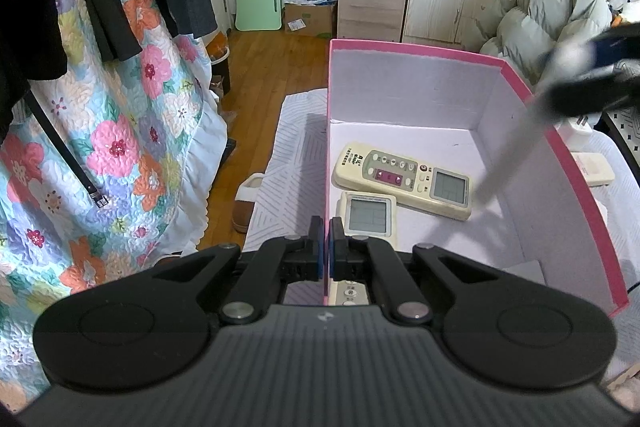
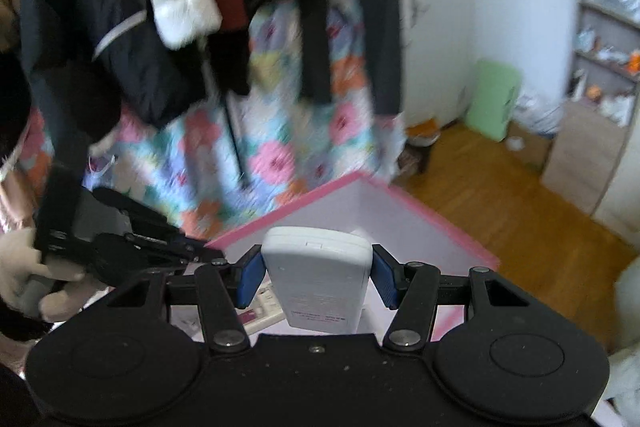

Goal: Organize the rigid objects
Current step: 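Carry the white TCL remote into the pink box and release it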

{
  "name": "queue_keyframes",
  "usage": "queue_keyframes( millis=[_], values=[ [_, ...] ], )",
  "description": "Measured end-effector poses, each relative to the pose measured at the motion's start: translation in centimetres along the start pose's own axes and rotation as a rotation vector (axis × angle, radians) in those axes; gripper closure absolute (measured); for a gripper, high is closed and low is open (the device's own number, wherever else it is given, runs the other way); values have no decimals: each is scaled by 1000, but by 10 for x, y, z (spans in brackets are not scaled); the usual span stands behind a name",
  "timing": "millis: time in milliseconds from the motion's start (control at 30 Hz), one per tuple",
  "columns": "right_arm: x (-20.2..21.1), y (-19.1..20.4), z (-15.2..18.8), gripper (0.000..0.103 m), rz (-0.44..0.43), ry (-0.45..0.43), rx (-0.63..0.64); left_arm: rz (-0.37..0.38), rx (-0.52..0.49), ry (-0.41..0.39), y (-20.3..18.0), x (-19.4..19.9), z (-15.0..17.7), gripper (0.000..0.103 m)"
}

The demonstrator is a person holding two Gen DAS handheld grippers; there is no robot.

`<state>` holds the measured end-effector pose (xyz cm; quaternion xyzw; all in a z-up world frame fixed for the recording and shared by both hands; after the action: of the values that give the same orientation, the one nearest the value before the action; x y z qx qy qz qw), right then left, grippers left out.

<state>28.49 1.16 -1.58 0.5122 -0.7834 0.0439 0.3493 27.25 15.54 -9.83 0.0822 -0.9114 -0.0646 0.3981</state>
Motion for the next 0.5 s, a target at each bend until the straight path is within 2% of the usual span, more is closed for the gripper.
queue_keyframes(
  millis=[67, 167, 300, 500],
  values=[
    [-33, -5, 6, 42, -18, 30, -19, -1, 2, -1, 0, 0, 0, 101],
    [-60, -3, 14, 42, -31, 38, 6, 5, 11, 1, 1, 0, 0, 101],
    [-57, 4, 34, 42, -45, 66, 44, 9, 13, -2, 2, 0, 0, 101],
    [-43, 7, 64, 44, -33, 202, 113, 13, 19, -7, 3, 1, 1, 101]
  ],
)
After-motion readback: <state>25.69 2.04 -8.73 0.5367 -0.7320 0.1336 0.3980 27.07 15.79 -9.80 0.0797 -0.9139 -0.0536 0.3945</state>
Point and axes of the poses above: each gripper's, at about its wrist camera, not at the fingertips, and x roughly against the way its jaws point, y to its left, z to its underside, the point moved 10 cm from there along -x, roughly the way its jaws point, and after that the axes turned 15 degrees about -z, right-handed, at the moved point
